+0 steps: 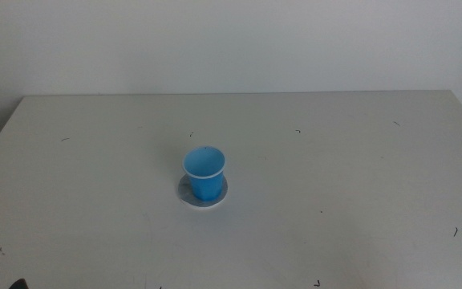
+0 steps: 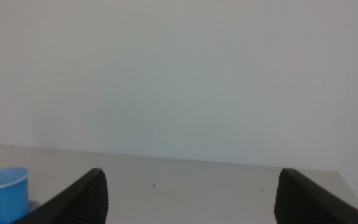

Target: Place an empty cup on a cup mat.

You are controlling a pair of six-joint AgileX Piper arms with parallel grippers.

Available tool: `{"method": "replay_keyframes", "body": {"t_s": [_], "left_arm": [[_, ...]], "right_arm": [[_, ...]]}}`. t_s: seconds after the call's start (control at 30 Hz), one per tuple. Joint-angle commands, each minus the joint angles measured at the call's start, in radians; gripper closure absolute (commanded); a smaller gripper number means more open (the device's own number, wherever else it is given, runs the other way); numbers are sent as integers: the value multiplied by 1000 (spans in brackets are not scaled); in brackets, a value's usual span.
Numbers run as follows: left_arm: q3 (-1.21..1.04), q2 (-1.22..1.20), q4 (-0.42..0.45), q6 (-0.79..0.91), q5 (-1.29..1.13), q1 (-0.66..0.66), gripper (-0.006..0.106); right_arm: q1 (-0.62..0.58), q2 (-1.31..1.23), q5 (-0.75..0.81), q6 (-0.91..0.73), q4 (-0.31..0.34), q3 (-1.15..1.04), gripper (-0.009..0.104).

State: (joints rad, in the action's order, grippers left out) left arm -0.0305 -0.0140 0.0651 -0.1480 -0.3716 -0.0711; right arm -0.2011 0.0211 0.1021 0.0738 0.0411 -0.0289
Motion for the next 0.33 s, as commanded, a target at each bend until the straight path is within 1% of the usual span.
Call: {"method": "replay_keyframes", "body": {"t_s": [0.0, 0.13, 0.3], "left_arm": [[6, -12, 0, -11, 67, 1, -5], [6, -12, 0, -11, 67, 1, -5], [6, -12, 0, -11, 67, 1, -5]], "right_arm": [[8, 10, -10, -13, 20, 7, 1], [8, 10, -81, -13, 20, 7, 1], [8, 10, -83, -13, 20, 7, 1]]}}
